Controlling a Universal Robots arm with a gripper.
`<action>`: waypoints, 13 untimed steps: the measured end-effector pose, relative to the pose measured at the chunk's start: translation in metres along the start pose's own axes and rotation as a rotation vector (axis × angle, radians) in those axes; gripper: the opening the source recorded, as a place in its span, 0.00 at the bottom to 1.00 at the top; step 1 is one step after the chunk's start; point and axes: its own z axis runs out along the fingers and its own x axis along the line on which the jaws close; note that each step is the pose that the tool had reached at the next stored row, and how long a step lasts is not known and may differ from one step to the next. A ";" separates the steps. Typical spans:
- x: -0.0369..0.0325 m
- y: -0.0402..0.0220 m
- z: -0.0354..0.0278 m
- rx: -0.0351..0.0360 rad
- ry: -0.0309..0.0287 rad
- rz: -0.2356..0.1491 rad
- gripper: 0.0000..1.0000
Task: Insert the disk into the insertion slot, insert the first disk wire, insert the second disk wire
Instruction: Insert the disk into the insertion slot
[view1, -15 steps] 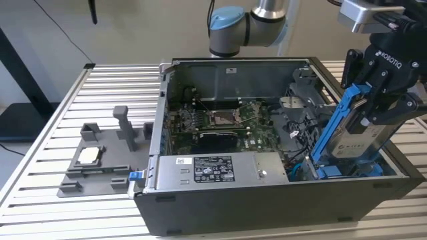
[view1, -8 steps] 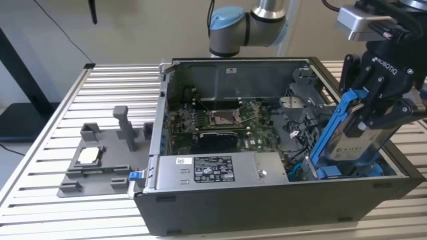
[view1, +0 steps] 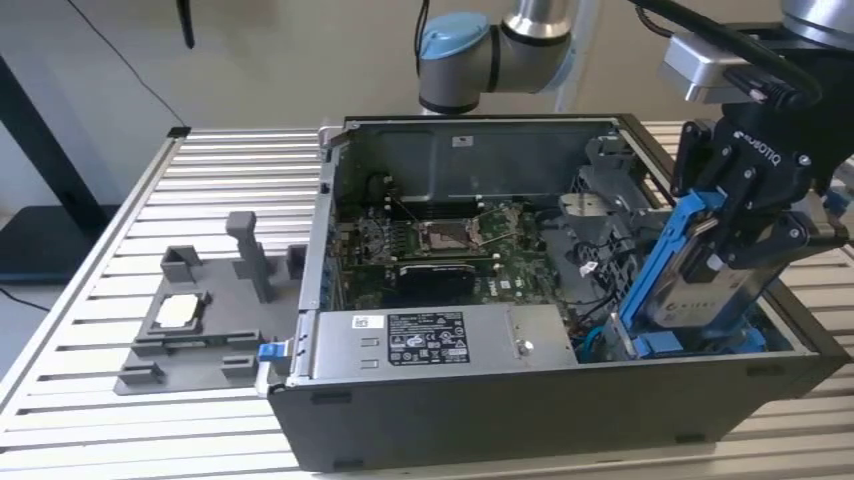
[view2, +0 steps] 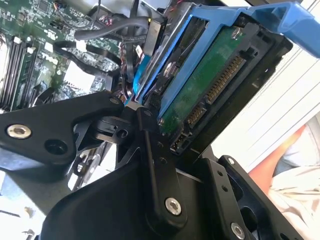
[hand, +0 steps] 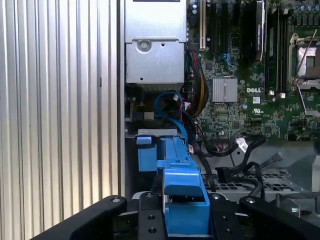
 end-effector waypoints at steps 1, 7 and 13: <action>0.0000 0.0000 0.0006 -0.0002 -0.0041 0.000 0.33; -0.0003 0.0000 0.0023 -0.0005 -0.0230 -0.001 0.33; -0.0003 -0.0001 0.0024 -0.0005 -0.0231 -0.001 0.40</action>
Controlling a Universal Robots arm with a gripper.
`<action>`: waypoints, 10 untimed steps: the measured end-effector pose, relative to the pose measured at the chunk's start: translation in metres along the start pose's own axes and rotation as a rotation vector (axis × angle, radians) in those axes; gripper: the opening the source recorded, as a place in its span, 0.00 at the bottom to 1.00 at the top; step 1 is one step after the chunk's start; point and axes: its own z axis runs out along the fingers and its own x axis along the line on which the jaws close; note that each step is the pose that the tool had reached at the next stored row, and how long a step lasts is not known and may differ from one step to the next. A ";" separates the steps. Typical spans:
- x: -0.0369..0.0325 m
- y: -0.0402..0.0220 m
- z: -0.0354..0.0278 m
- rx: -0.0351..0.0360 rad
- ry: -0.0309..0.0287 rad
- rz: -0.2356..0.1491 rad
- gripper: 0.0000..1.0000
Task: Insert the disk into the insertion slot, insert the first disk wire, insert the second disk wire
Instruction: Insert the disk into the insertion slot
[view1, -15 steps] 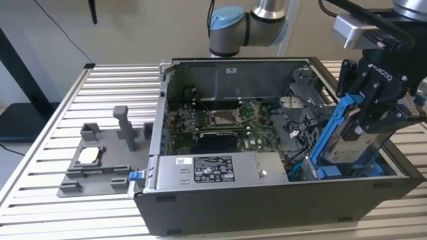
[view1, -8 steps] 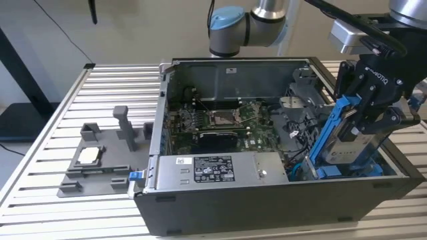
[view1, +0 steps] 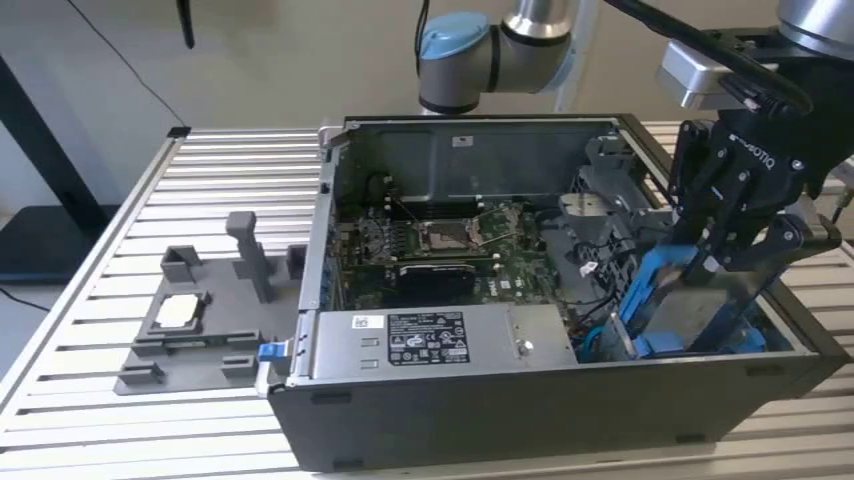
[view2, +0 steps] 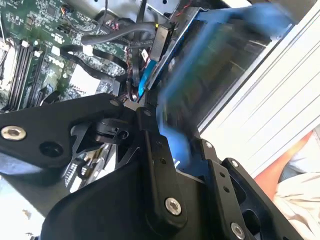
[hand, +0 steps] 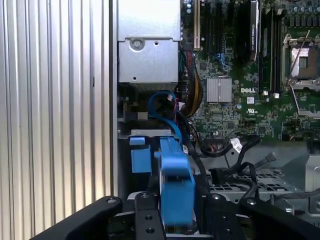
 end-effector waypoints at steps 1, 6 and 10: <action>0.0000 0.0000 0.0000 0.0000 -0.0001 0.000 0.40; 0.0000 0.0001 -0.0018 0.0004 0.0000 0.000 0.40; -0.0009 0.0005 -0.0019 0.0356 -0.0014 -0.001 0.40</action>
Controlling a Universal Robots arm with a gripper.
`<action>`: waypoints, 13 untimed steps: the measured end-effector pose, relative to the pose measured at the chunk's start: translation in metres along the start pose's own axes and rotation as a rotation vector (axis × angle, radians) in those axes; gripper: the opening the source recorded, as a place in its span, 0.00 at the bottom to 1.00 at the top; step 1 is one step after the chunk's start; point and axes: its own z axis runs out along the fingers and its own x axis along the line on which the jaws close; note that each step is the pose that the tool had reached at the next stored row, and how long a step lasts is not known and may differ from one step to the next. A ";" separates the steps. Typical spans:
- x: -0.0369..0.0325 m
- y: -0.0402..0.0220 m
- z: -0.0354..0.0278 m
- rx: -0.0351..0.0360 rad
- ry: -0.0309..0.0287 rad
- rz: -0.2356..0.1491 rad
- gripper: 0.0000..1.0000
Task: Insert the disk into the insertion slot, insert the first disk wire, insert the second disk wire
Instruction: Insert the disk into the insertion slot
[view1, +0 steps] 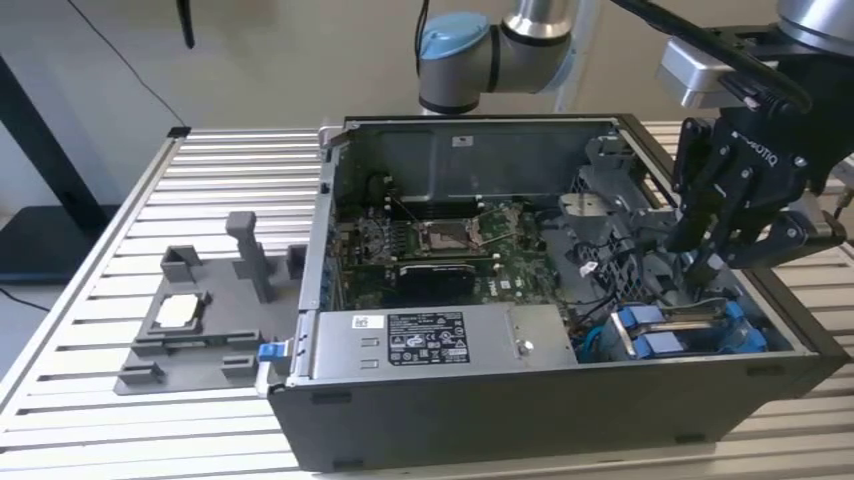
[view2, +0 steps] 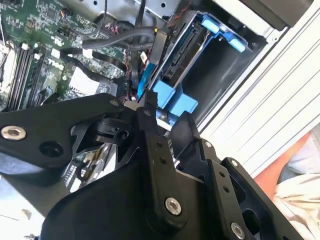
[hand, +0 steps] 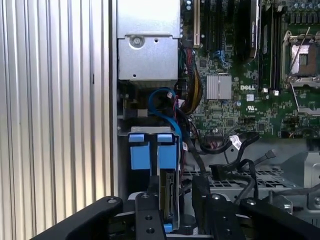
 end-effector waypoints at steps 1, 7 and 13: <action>-0.0006 0.0002 0.0000 0.0155 -0.0004 0.000 0.40; -0.0114 0.0005 0.0005 0.0733 -0.0016 -0.002 0.40; -0.0286 0.0008 0.0015 0.1481 -0.0020 -0.004 0.40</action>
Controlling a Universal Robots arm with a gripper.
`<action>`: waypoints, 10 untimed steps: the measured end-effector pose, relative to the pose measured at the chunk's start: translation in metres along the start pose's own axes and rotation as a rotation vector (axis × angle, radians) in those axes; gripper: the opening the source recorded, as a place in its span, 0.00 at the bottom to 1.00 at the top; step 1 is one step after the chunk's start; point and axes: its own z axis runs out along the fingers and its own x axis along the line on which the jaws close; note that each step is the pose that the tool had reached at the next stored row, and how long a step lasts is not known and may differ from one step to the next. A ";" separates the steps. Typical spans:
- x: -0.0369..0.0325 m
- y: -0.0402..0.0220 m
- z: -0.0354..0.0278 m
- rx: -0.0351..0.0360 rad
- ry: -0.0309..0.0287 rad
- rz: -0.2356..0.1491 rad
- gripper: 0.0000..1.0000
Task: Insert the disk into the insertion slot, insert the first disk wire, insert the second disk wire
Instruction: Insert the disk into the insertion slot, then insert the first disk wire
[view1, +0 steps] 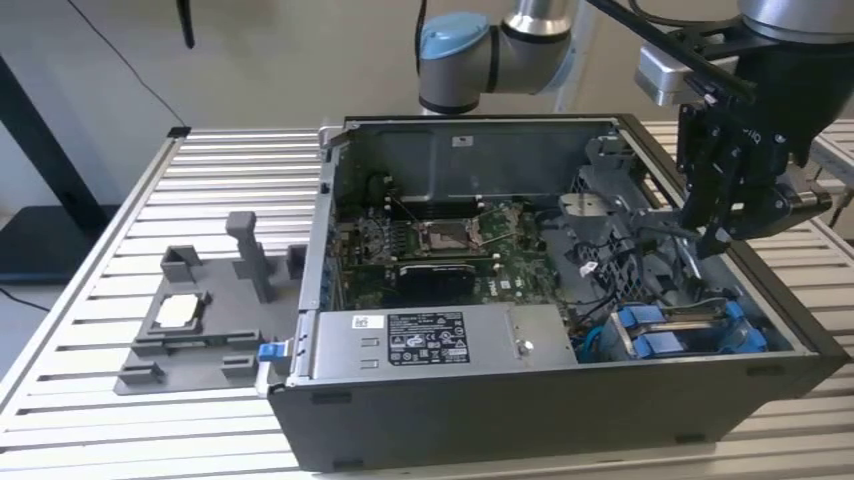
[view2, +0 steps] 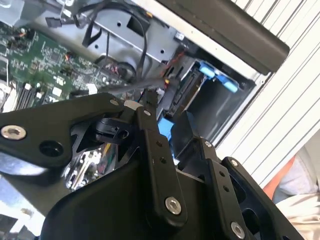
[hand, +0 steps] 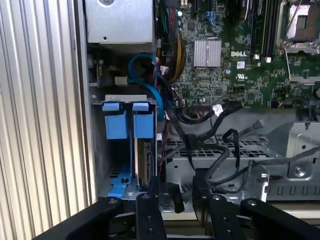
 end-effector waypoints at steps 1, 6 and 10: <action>-0.0009 0.0001 0.0006 0.0090 0.0013 -0.001 0.40; -0.0011 0.0002 0.0018 0.0190 0.0143 -0.004 0.40; -0.0015 0.0006 0.0036 0.0262 0.0205 -0.043 0.40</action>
